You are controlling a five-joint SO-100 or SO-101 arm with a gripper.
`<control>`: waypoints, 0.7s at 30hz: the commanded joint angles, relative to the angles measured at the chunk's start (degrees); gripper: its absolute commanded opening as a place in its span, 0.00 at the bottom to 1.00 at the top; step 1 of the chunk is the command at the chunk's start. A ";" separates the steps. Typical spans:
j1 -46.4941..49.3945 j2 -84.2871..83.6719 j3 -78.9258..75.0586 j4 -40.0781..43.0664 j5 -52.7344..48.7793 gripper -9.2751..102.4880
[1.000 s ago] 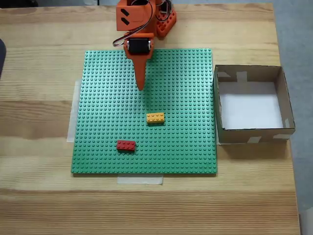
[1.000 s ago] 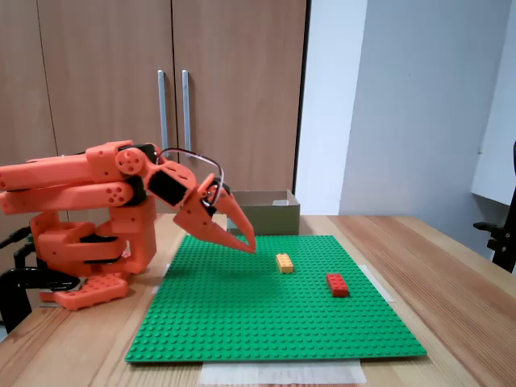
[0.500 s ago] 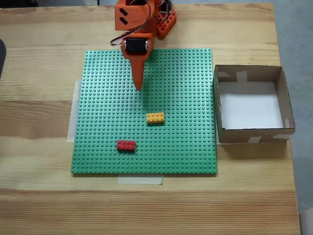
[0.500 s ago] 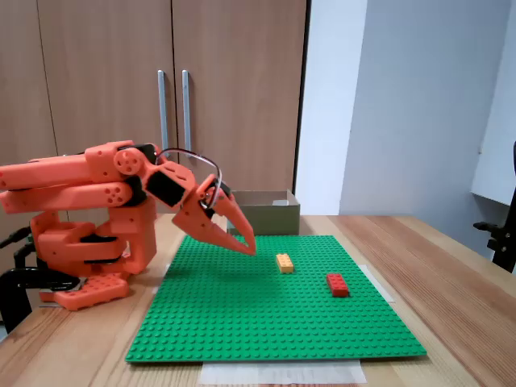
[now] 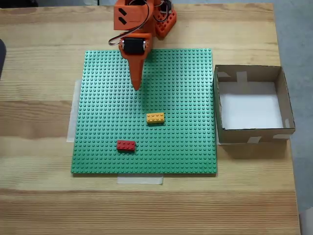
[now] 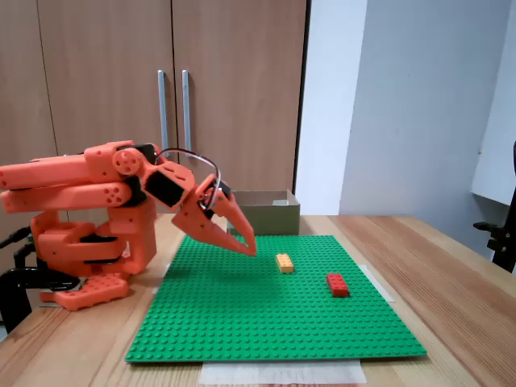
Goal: Pick the red lego block and put it in the box.
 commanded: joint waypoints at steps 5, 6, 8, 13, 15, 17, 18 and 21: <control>1.58 0.44 -4.66 2.99 -1.23 0.07; 1.58 0.44 -4.92 3.34 -1.32 0.07; 1.76 0.44 -6.15 4.39 -1.41 0.07; 2.81 0.44 -9.05 8.35 -1.05 0.07; 3.96 -1.14 -14.15 12.39 -1.93 0.07; 5.36 -2.29 -16.79 13.80 -1.93 0.07; 5.80 -4.04 -18.63 14.24 -2.55 0.07; 6.24 -11.78 -24.52 15.03 -4.04 0.07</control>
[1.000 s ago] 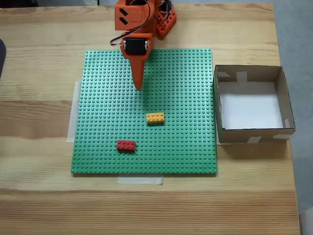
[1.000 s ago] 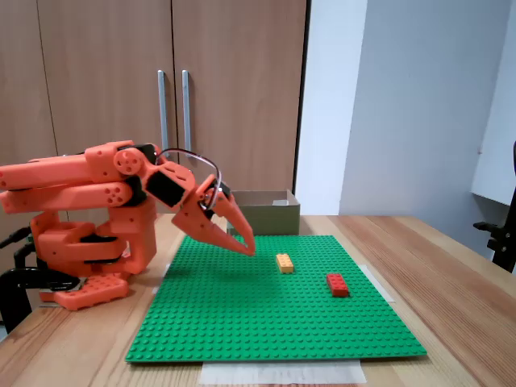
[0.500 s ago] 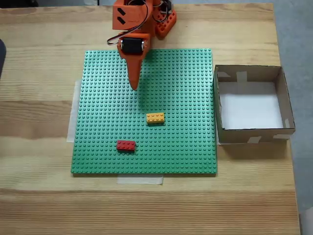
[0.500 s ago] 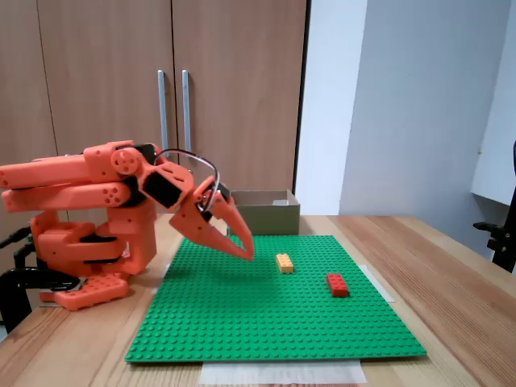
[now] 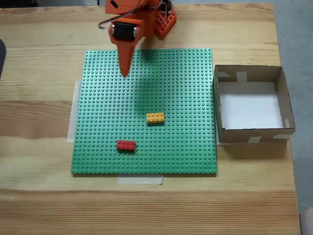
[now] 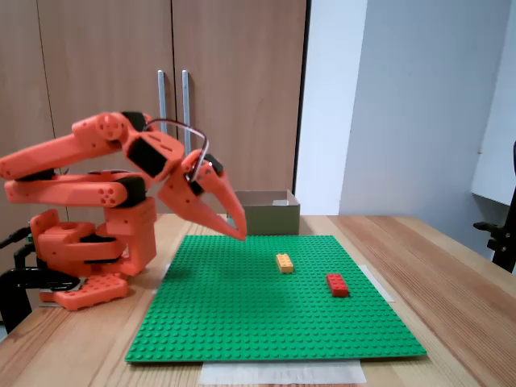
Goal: Pick the red lego block and put it in the box.
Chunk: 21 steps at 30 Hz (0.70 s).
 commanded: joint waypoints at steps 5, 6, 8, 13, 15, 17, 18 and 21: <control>1.05 -18.37 -14.68 -2.29 -3.43 0.07; 1.76 -20.13 -15.56 -3.60 -3.52 0.08; 2.46 -24.26 -17.40 -6.50 -4.57 0.08; 4.13 -34.54 -22.15 -10.55 -5.54 0.13; 4.48 -38.94 -24.61 -11.25 -5.62 0.14; 5.27 -44.21 -28.56 -10.02 -5.89 0.15; 5.71 -46.85 -30.59 -9.32 -5.98 0.15; 7.38 -54.40 -36.21 -7.29 -6.94 0.19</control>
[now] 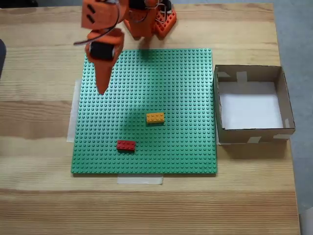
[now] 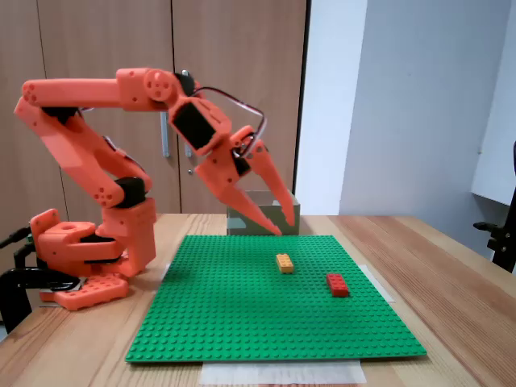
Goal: Pick the red lego block and put it in the box.
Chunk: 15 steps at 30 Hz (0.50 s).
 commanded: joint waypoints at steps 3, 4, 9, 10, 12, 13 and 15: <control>1.85 -11.16 -9.84 1.14 -3.69 0.28; 1.85 -12.30 -10.20 0.88 -5.10 0.31; 2.11 -16.00 -11.78 -0.79 -8.09 0.37; 2.46 -17.23 -12.48 -0.44 -7.91 0.39; 3.08 -19.60 -13.71 -0.18 -6.94 0.41; 3.34 -20.65 -14.33 0.09 -6.15 0.42; 3.69 -22.06 -15.82 0.62 -5.19 0.43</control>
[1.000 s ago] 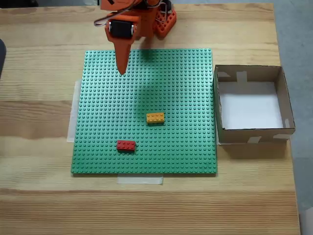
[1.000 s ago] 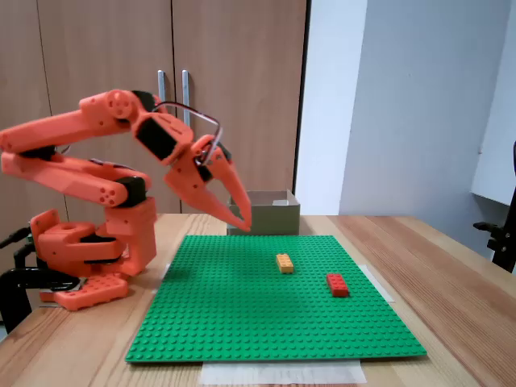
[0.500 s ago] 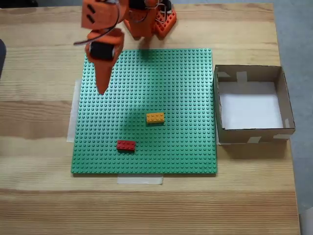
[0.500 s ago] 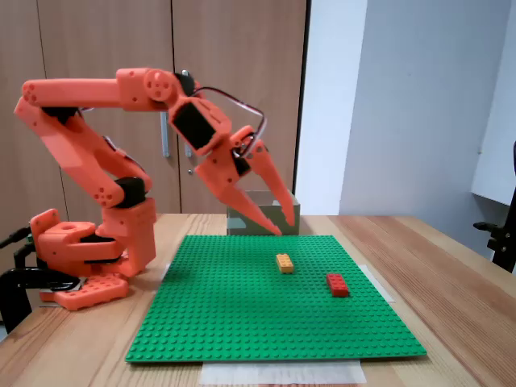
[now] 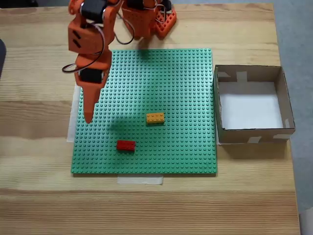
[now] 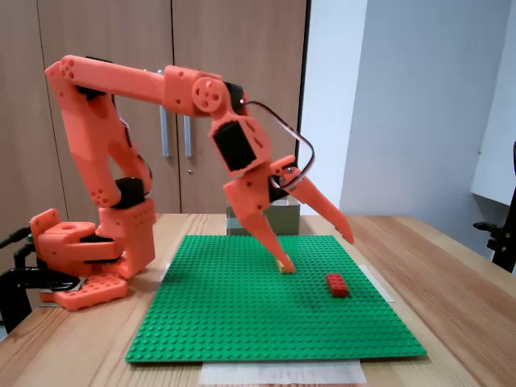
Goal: Pick the red lego block and put it in the box.
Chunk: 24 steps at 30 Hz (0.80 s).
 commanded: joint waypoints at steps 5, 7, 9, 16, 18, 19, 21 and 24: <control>0.44 -2.37 -5.27 -0.88 4.04 0.44; 0.44 -3.78 -6.42 -0.88 4.66 0.44; 0.44 -5.36 -7.65 -0.88 5.36 0.44; -1.32 -7.21 -10.11 0.18 3.87 0.44; -2.55 -7.82 -10.02 -0.44 4.04 0.44; -3.16 -8.44 -10.02 -0.97 3.96 0.44; -4.22 -9.23 -9.76 -1.32 3.60 0.44; -5.80 -10.63 -9.05 -1.32 2.90 0.44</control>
